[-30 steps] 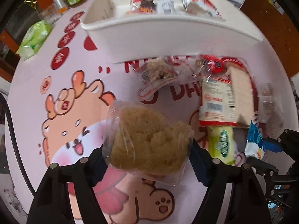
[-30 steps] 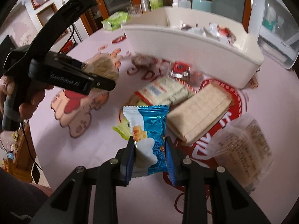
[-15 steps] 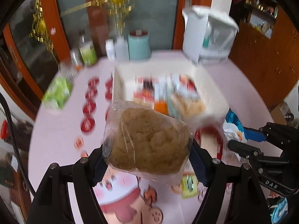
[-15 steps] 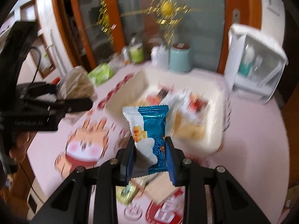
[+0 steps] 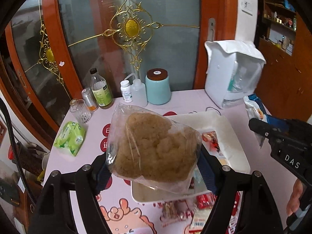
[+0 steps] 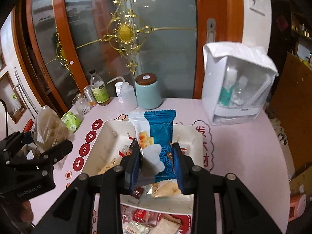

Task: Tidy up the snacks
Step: 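Carry both held snacks over the white tray and open both tools, then withdraw both tools from the tray toward the remaining snacks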

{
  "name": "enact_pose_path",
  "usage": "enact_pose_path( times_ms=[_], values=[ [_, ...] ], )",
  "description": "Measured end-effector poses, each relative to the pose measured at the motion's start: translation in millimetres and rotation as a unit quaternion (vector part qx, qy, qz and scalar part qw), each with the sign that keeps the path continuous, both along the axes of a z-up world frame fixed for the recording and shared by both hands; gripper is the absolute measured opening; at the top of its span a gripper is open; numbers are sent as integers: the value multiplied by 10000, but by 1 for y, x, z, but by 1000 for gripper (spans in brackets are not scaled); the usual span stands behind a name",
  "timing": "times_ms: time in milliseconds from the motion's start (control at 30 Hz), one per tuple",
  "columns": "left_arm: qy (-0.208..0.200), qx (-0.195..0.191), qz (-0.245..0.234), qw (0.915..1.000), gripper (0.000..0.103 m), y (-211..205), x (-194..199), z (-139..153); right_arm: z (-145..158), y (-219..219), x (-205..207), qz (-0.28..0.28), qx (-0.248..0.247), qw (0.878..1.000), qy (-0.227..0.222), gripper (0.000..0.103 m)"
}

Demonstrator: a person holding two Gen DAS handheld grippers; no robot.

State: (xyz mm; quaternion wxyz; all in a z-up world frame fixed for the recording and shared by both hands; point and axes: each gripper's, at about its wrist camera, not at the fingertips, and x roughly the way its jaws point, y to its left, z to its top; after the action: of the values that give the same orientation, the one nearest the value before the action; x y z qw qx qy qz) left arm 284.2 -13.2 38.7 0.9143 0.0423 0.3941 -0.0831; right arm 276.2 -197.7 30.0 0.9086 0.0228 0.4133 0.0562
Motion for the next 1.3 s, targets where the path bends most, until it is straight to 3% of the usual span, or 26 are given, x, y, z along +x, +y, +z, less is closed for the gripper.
enact_pose_path(
  times_ms=[33, 67, 100, 133, 167, 433, 700, 1300],
  values=[
    [38, -21, 27, 10000, 81, 0, 8, -5, -6, 1, 6, -34, -19, 10000, 64, 51],
    [84, -28, 37, 10000, 83, 0, 13, -8, -9, 1, 10, -66, -44, 9999, 133, 57],
    [144, -22, 54, 9999, 91, -1, 17, -13, -13, 1, 13, -96, -63, 9998, 191, 71],
    [259, -19, 79, 9996, 101, -1, 25, -19, -18, 1, 15, -138, -81, 9997, 207, 79],
    [326, -35, 93, 9994, 103, -1, 28, -23, -21, 1, 16, -175, -88, 9996, 190, 81],
    [647, 8, 306, 9974, 103, 5, 38, -50, -43, -5, 16, -188, 98, 9986, 494, 81],
    [709, -34, 217, 9972, 103, 2, 22, -51, -47, -12, -1, -140, 149, 9981, 576, 81],
    [538, 109, -169, 9983, 103, -30, -75, -27, -32, -43, -93, -63, 19, 9987, 505, 81]
  ],
)
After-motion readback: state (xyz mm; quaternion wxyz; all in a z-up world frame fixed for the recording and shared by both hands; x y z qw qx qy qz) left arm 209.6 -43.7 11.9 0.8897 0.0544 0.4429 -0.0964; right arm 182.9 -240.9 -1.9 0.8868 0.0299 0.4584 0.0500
